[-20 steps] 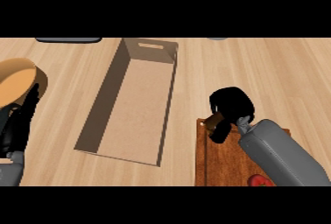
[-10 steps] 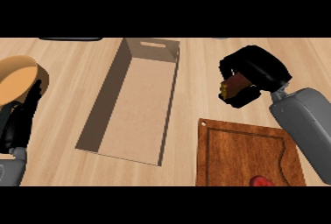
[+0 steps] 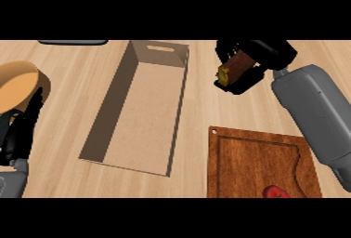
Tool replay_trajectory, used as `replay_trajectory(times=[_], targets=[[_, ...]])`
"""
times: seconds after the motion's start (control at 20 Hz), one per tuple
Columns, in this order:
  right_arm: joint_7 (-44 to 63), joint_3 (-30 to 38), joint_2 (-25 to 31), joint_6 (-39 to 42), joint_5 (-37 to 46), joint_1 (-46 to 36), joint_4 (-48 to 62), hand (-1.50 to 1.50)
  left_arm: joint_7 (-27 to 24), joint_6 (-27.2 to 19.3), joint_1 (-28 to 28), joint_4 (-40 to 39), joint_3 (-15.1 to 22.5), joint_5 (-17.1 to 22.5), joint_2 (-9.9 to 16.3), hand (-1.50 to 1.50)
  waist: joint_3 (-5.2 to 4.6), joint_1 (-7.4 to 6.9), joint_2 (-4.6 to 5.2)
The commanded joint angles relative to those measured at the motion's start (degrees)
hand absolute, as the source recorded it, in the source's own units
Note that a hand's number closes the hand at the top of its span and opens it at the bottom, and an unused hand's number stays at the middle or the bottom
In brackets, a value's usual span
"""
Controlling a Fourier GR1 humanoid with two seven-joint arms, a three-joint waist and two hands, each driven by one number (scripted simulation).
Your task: Pick the sweet potato from the cutting board and place it in the cardboard box
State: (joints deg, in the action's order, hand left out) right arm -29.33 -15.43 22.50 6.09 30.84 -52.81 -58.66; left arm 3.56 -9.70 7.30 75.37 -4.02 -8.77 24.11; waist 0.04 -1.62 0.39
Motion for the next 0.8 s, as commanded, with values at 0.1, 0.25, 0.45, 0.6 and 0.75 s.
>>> replay_trajectory(times=[0.1, 0.25, 0.45, 0.6, 0.75], targets=[[2.8, 1.2, -9.9, 2.4, -2.3, -5.1, 4.7, 1.50, -2.8, 1.7, -3.8, 0.0, -1.7, 1.2, 0.2, 0.00, -0.05, 0.32, -0.29], [10.3, 3.8, -12.1, 8.1, -5.3, -10.2, 3.3, 1.50, -4.0, 1.6, 1.1, -6.0, -2.9, 0.7, 0.3, 0.00, -0.09, 1.26, -0.31], [16.2, 4.2, -19.2, 5.9, -4.7, -14.3, 8.0, 1.50, 1.2, 2.4, -1.9, 2.3, -2.1, 0.3, 1.2, 0.00, -0.03, 0.22, -0.42], [16.7, 4.1, -22.2, 4.6, -5.0, -18.2, 15.2, 1.50, -0.9, 2.2, 1.0, -2.1, -1.5, -0.2, -0.7, 0.00, -0.08, 0.06, -0.06], [19.0, 2.4, -22.4, 3.0, -9.3, -23.0, 19.9, 1.50, -0.8, 3.1, 2.8, -3.1, -2.1, -0.4, 0.3, 0.00, -0.10, -0.68, 0.04]])
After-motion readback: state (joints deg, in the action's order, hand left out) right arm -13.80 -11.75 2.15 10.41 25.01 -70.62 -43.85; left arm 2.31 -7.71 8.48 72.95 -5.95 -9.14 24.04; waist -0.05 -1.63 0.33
